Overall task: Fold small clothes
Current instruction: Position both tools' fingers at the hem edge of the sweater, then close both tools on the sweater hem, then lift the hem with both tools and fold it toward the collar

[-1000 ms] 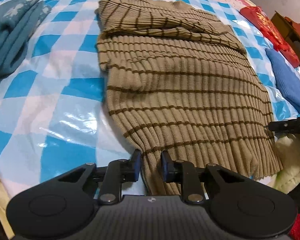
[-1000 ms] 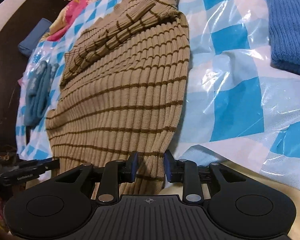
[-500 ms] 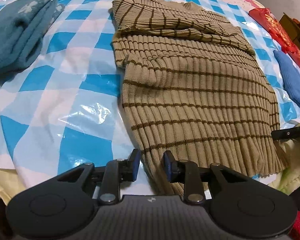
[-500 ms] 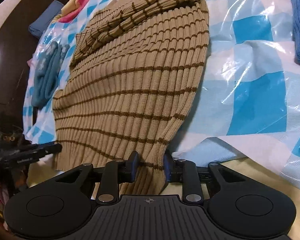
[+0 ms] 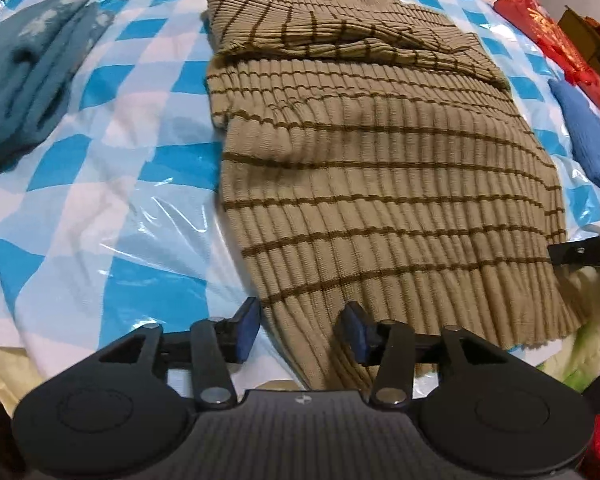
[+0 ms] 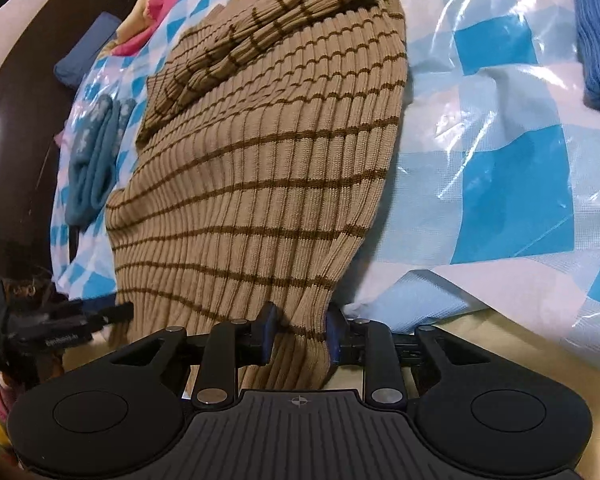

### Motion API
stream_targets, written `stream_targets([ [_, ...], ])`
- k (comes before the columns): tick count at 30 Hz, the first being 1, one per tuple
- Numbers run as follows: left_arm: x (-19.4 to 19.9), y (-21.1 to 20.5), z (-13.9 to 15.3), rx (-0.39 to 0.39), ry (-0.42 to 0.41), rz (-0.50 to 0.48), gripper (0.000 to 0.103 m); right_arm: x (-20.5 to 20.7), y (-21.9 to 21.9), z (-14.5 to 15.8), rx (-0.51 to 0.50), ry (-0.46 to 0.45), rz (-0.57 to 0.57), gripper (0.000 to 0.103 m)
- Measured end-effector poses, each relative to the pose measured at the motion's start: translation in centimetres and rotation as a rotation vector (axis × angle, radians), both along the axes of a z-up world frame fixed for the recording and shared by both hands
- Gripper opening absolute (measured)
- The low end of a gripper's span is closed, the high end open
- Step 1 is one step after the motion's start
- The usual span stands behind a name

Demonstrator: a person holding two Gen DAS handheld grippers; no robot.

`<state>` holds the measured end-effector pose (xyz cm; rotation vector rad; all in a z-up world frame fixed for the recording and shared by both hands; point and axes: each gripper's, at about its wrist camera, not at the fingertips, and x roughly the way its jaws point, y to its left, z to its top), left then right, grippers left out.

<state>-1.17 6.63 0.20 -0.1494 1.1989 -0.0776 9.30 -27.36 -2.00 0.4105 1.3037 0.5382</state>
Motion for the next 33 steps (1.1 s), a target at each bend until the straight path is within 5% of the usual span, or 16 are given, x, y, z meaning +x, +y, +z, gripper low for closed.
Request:
stream_targets([
  [2, -0.1, 0.6, -0.2, -0.06, 0.034, 0.027, 0.021, -0.2, -0.5, 0.0, 0.02, 0.0, -0.031, 0.016],
  [9, -0.8, 1.9, 0.1, -0.246, 0.016, 0.115, 0.018, -1.3, -2.7, 0.3, 0.23, 0.031, -0.189, 0.008],
  [15, 0.5, 3.2, 1.5, -0.476, -0.083, 0.159, 0.018, -1.8, -4.0, 1.2, 0.469, 0.01, -0.352, 0.008],
  [20, 4.4, 5.5, 3.4, -0.593, -0.222, 0.198, 0.018, 1.5, -3.7, 4.0, 0.602, -0.09, -0.419, 0.008],
  [27, 13.4, 8.5, 5.6, -0.554, -0.405, 0.208, 0.018, 10.9, -2.4, 6.7, 0.602, -0.237, -0.481, 0.008],
  [33, 21.0, 10.9, 3.2, -0.426, -0.423, 0.292, 0.018, 19.9, -1.2, 4.6, 0.451, -0.235, -0.581, 0.008],
])
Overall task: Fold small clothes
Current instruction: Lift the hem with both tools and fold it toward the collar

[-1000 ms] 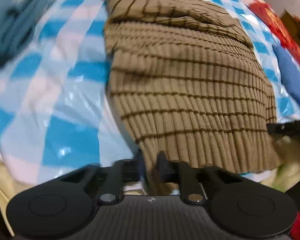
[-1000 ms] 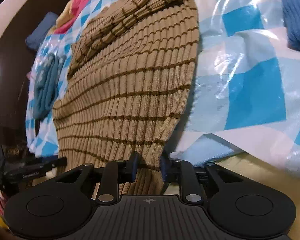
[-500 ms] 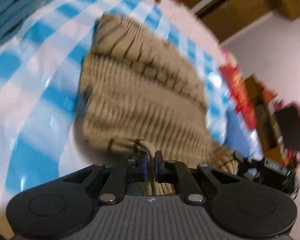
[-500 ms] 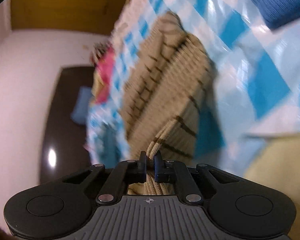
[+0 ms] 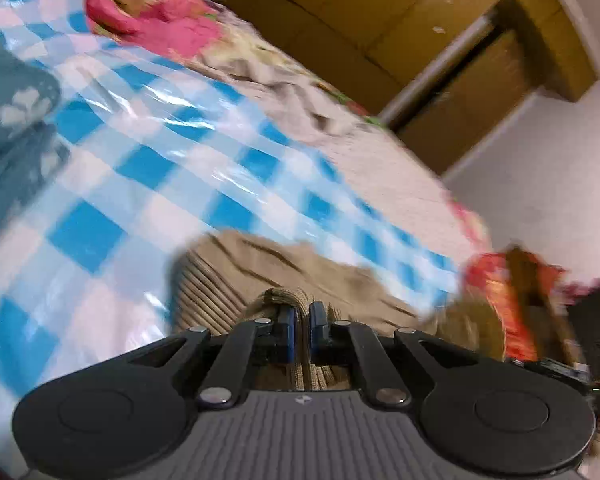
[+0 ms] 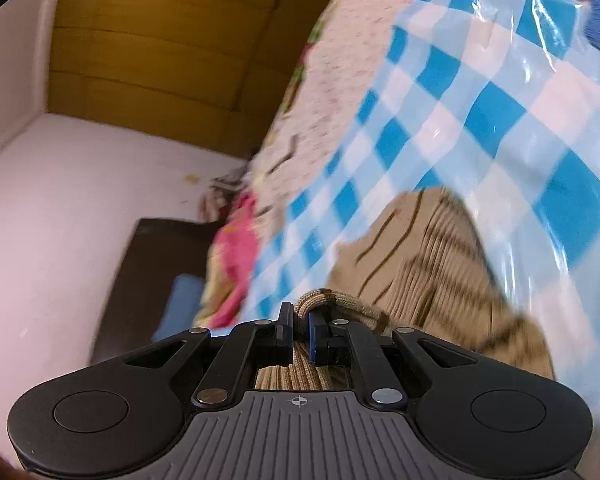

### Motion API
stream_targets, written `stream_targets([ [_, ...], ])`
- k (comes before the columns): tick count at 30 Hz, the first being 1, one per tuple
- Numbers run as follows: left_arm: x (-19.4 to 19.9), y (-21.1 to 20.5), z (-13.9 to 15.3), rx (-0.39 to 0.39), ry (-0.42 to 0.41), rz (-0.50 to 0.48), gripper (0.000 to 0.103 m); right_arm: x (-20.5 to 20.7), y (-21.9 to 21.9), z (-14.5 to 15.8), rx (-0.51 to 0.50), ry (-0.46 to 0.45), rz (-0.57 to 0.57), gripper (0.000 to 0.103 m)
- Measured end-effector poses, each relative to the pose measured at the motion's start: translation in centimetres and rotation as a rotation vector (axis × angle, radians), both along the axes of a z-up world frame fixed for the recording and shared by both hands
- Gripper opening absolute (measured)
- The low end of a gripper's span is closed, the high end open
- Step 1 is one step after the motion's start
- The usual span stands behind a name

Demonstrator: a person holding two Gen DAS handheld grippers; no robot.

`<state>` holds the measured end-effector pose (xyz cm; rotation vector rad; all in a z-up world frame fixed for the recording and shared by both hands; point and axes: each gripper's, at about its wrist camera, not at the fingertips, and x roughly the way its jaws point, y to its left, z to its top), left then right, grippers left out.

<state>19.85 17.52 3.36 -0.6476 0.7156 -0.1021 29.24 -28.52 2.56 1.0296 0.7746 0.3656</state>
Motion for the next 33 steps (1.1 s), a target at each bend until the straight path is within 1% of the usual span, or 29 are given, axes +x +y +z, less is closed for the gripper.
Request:
stream_targets([
  [2, 1.6, 0.3, -1.3, 0.038, 0.014, 0.016, 0.018, 2.1, 0.5, -1.6, -0.059, 0.026, -0.017, 0.008],
  [4, 3.1, 0.6, -2.7, 0.053, 0.068, 0.032, 0.018, 4.0, 1.0, -2.9, -0.096, 0.072, -0.006, 0.009],
  [5, 3.3, 0.8, -3.2, 0.042, 0.084, 0.042, 0.018, 4.3, 1.1, -3.4, -0.095, 0.095, -0.026, 0.012],
  [7, 2.9, 0.8, -3.4, 0.027, 0.075, 0.05, 0.02, 4.1, 0.8, -3.9, -0.057, 0.096, -0.033, 0.014],
  [8, 2.7, 1.0, -3.3, 0.024, 0.068, 0.054, 0.022, 3.7, 0.4, -4.0, -0.045, 0.091, -0.038, 0.019],
  [9, 2.3, 1.3, -3.1, 0.016, 0.061, 0.068, 0.025, 3.2, 0.0, -4.0, -0.044, 0.081, -0.045, 0.021],
  [10, 2.0, 1.5, -3.0, 0.01, 0.052, 0.082, 0.029, 2.8, -0.2, -3.8, -0.061, 0.069, -0.047, 0.021],
  [11, 1.6, 1.8, -2.6, 0.014, 0.036, 0.104, 0.035, 2.5, -0.4, -3.4, -0.094, 0.058, -0.048, 0.021],
  [13, 1.2, 2.3, -1.8, 0.048, 0.013, 0.146, 0.041, 1.8, -0.3, -2.5, -0.185, 0.028, -0.033, 0.021],
  [15, 0.8, 2.5, -1.2, 0.077, -0.005, 0.169, 0.041, 1.5, 0.2, -1.6, -0.301, -0.011, -0.015, 0.021],
  [17, 0.0, 2.1, -0.5, 0.093, -0.025, 0.146, 0.041, 1.3, 1.0, -0.8, -0.405, -0.057, 0.016, 0.021],
  [19, -0.7, 1.1, -0.2, 0.114, -0.04, 0.1, 0.041, 1.4, 2.1, -0.4, -0.497, -0.086, 0.053, 0.026],
  [20, -0.9, 0.4, -0.1, 0.127, -0.045, 0.074, 0.041, 1.7, 2.7, -0.4, -0.533, -0.098, 0.073, 0.031],
  [21, -1.1, -0.5, -0.3, 0.151, -0.047, 0.038, 0.041, 1.8, 3.1, -0.5, -0.553, -0.102, 0.088, 0.036],
  [24, -0.7, -3.0, -1.4, 0.212, -0.031, -0.04, 0.041, 2.9, 4.4, -1.1, -0.588, -0.092, 0.124, 0.037],
  [25, -0.4, -3.4, -1.9, 0.22, -0.02, -0.051, 0.041, 3.2, 4.7, -1.3, -0.591, -0.086, 0.136, 0.037],
  [26, -0.1, -3.7, -2.4, 0.222, -0.008, -0.055, 0.041, 3.4, 5.0, -1.4, -0.605, -0.089, 0.145, 0.036],
  [28, 0.7, -3.8, -3.5, 0.232, 0.022, -0.03, 0.041, 3.6, 5.6, -1.5, -0.676, -0.083, 0.146, 0.018],
  [29, 0.9, -3.6, -4.0, 0.236, 0.035, -0.013, 0.041, 3.9, 5.5, -1.8, -0.696, -0.058, 0.137, 0.005],
  [30, 1.2, -3.2, -4.5, 0.224, 0.048, 0.015, 0.041, 4.1, 5.1, -2.3, -0.694, -0.036, 0.127, 0.004],
  [32, 1.3, -2.0, -5.2, 0.173, 0.057, 0.062, 0.026, 4.4, 3.8, -3.1, -0.676, -0.005, 0.094, 0.004],
  [33, 1.3, -1.2, -5.6, 0.146, 0.064, 0.093, 0.022, 4.4, 3.3, -3.4, -0.668, 0.006, 0.078, 0.003],
])
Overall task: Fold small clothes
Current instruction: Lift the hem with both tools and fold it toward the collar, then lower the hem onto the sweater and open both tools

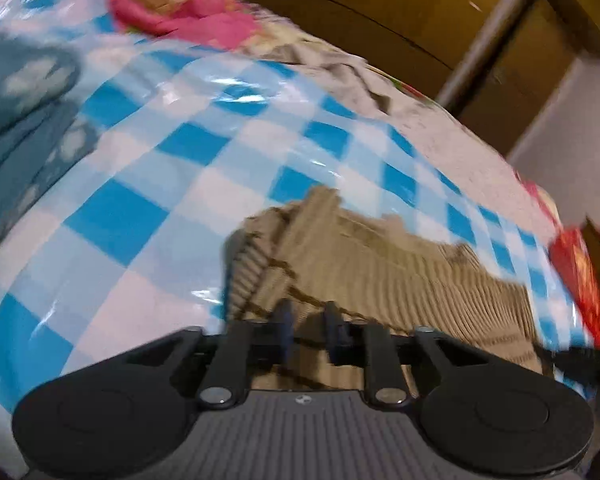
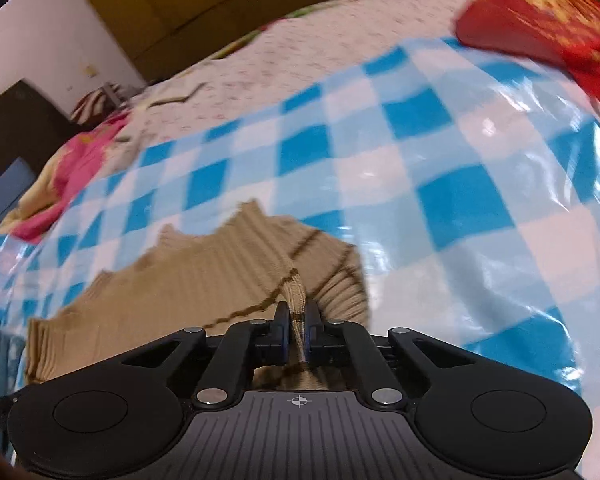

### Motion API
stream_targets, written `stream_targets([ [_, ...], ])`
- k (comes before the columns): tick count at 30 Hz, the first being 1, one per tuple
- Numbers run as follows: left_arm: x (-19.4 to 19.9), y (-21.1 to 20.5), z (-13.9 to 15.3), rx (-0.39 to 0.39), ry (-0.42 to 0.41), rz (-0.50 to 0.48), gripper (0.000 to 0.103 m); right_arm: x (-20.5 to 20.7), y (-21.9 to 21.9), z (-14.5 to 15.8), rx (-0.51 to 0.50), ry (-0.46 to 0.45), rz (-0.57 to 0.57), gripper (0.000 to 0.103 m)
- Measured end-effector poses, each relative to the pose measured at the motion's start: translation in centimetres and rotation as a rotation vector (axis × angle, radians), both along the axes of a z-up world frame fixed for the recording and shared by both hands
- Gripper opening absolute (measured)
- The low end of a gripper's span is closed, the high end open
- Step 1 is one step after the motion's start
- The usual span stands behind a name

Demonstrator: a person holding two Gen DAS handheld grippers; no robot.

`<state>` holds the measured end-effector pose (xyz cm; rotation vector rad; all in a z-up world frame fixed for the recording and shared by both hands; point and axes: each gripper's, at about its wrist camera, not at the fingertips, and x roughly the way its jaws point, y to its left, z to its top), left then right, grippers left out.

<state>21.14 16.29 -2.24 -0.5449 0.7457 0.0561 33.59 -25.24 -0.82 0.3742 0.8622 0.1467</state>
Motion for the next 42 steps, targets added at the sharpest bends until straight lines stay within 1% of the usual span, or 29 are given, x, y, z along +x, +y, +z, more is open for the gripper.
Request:
stream_targets([
  [1, -0.1, 0.6, -0.3, -0.021, 0.002, 0.021, 0.019, 0.0, -0.5, -0.3, 0.012, 0.007, -0.016, 0.003],
  [3, -0.3, 1.7, -0.8, -0.077, 0.001, 0.049, 0.019, 0.0, -1.0, -0.5, 0.036, 0.013, -0.029, 0.003],
  [4, -0.5, 2.0, -0.8, -0.077, 0.001, 0.064, 0.019, -0.1, -0.9, -0.4, 0.029, 0.014, -0.029, 0.003],
  [8, -1.4, 2.1, 0.0, -0.029, 0.009, 0.097, 0.019, -0.1, -0.4, 0.1, -0.012, 0.015, -0.02, 0.003],
  [10, -2.0, 2.0, 0.6, 0.01, 0.007, 0.1, 0.019, -0.6, -0.2, 0.4, -0.024, 0.019, -0.019, 0.003],
  [11, -2.4, 1.8, 1.2, 0.044, 0.002, 0.101, 0.019, -0.8, -0.2, 0.8, -0.027, 0.012, -0.019, 0.005],
  [13, -3.3, 1.3, 2.2, 0.099, -0.015, 0.092, 0.02, -1.7, -0.2, 1.6, -0.024, -0.01, -0.021, 0.012],
  [14, -3.8, 1.1, 2.7, 0.106, -0.025, 0.086, 0.02, -2.1, -0.2, 2.0, -0.029, -0.013, -0.021, 0.014],
  [16, -5.1, 0.8, 3.5, 0.108, -0.047, 0.074, 0.02, -3.5, 0.0, 2.8, -0.042, -0.028, -0.009, 0.014],
  [19, -6.9, -0.5, 4.2, 0.112, -0.072, 0.013, 0.022, -6.8, 0.4, 3.6, -0.009, -0.044, 0.055, 0.017],
  [21, -7.4, -1.8, 3.8, 0.125, -0.054, -0.04, 0.022, -8.6, 0.7, 3.4, -0.019, -0.034, 0.084, 0.023],
  [23, -7.6, -2.7, 2.7, 0.142, -0.011, -0.063, 0.022, -10.1, 0.6, 2.4, -0.032, -0.003, 0.086, 0.023],
  [25, -7.7, -2.7, 1.1, 0.137, 0.053, -0.069, 0.023, -10.8, 0.1, 1.1, -0.028, 0.031, 0.076, 0.023],
  [26, -7.8, -2.7, 0.6, 0.146, 0.07, -0.066, 0.025, -10.8, -0.1, 0.3, -0.029, 0.052, 0.07, 0.022],
  [27, -8.0, -2.5, 0.1, 0.157, 0.081, -0.058, 0.026, -10.7, -0.4, -0.2, -0.031, 0.057, 0.064, 0.015],
  [28, -8.3, -2.2, 0.0, 0.153, 0.088, -0.05, 0.028, -10.5, -0.6, -0.3, -0.024, 0.058, 0.058, 0.014],
  [29, -8.5, -1.9, 0.0, 0.148, 0.097, -0.037, 0.032, -10.2, -1.1, -0.4, 0.011, 0.07, 0.043, 0.014],
  [31, -9.1, -1.3, 0.3, 0.139, 0.107, -0.018, 0.035, -10.0, -1.9, -0.1, 0.077, 0.087, 0.017, 0.016],
  [32, -9.3, -1.1, 0.4, 0.137, 0.111, -0.013, 0.035, -10.2, -2.1, 0.2, 0.084, 0.079, 0.019, 0.019],
  [34, -9.7, -0.9, 0.6, 0.137, 0.113, -0.008, 0.035, -10.9, -2.0, 0.8, 0.063, 0.05, 0.023, 0.022],
  [37, -9.9, -1.6, 1.5, 0.155, 0.087, -0.004, 0.035, -12.2, -1.9, 1.3, 0.046, 0.015, 0.024, 0.023],
  [38, -10.0, -1.9, 1.7, 0.16, 0.072, -0.006, 0.035, -12.5, -1.9, 1.3, 0.06, 0.018, 0.022, 0.025],
  [40, -10.1, -2.5, 2.0, 0.165, 0.061, -0.018, 0.035, -12.5, -2.2, 0.8, 0.078, 0.021, 0.02, 0.025],
  [42, -9.6, -2.8, 1.5, 0.179, 0.09, -0.026, 0.035, -12.2, -2.3, 0.1, 0.09, 0.038, 0.017, 0.028],
])
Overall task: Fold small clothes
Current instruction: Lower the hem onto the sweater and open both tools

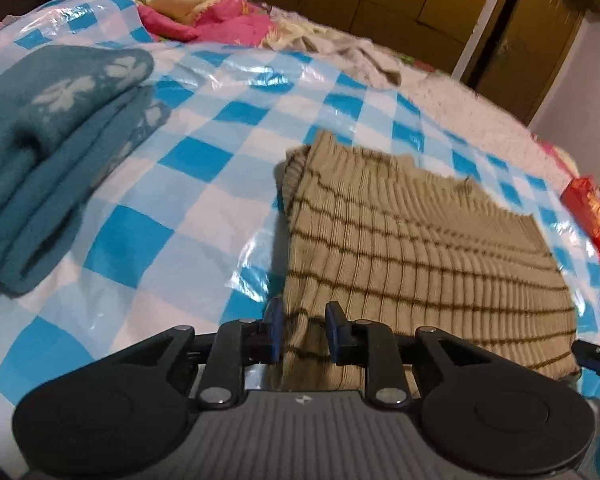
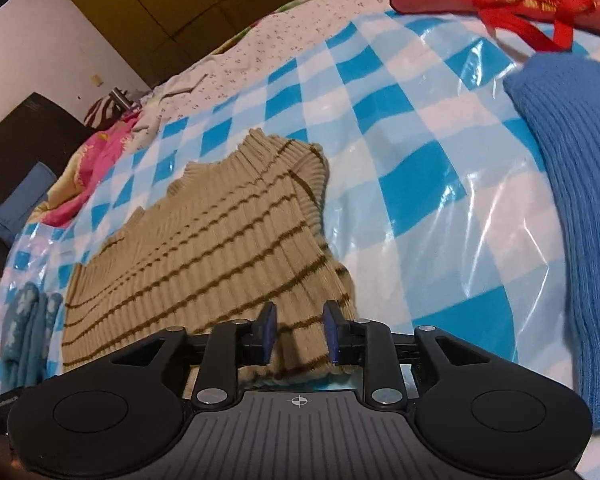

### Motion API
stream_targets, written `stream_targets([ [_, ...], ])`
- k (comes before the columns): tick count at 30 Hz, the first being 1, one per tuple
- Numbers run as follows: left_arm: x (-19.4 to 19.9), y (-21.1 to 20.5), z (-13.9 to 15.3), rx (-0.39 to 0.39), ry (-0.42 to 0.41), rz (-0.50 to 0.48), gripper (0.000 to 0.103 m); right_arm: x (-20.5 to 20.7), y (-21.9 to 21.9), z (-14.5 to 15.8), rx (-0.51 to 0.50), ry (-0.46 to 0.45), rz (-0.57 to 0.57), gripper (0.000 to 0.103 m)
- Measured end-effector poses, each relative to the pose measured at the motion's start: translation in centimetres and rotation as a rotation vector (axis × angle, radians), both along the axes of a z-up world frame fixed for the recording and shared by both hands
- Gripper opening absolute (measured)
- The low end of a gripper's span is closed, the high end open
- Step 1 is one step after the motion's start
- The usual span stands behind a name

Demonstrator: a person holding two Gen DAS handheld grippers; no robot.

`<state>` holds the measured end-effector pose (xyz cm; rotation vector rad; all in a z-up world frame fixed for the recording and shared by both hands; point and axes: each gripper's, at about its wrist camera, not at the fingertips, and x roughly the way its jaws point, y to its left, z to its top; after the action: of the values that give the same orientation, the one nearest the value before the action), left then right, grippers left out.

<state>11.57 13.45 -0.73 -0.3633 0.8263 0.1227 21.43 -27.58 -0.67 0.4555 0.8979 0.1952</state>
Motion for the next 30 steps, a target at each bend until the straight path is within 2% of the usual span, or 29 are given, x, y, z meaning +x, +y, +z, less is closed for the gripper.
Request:
stream_targets([
  [3, 0.3, 0.1, -1.1, 0.015, 0.046, 0.019, 0.037, 0.5, -0.4, -0.8, 0.043, 0.029, -0.023, 0.028],
  [5, -0.3, 0.4, -0.6, -0.008, 0.031, 0.027, 0.037, 0.1, -0.9, -0.2, 0.069, 0.02, -0.032, 0.028],
  [8, -0.8, 0.3, -0.1, 0.019, 0.012, 0.016, 0.037, -0.8, -1.7, 0.6, 0.043, -0.01, -0.041, 0.033],
  [9, -0.8, 0.3, -0.2, 0.014, 0.015, 0.016, 0.037, -1.0, -1.9, 0.5, 0.035, -0.011, -0.045, 0.037],
  [13, -1.0, -0.1, 0.1, -0.012, -0.002, 0.023, 0.037, -1.0, -2.1, -0.5, 0.077, 0.019, -0.057, 0.038],
  [18, -0.7, -1.1, 0.7, 0.044, -0.013, -0.02, 0.037, -0.8, -2.0, -1.2, 0.104, 0.022, -0.036, 0.041],
  [21, -0.2, -0.9, -0.4, 0.041, 0.04, -0.019, 0.037, -0.8, -2.5, -1.9, 0.131, 0.036, -0.038, 0.036],
  [23, -0.4, -0.6, -0.9, 0.024, 0.047, -0.014, 0.038, -1.0, -2.5, -1.7, 0.124, 0.044, -0.032, 0.034],
  [26, -0.6, -0.5, -0.9, 0.033, 0.054, -0.02, 0.04, -1.3, -2.5, -1.6, 0.085, 0.066, -0.019, 0.021],
  [28, -0.9, -0.4, -0.5, 0.025, 0.045, -0.019, 0.04, -1.4, -2.6, -1.5, 0.089, 0.071, -0.014, 0.021],
  [30, -1.5, -0.2, -0.1, 0.008, 0.026, -0.029, 0.04, -1.7, -2.7, -1.3, 0.109, 0.065, -0.01, 0.028],
])
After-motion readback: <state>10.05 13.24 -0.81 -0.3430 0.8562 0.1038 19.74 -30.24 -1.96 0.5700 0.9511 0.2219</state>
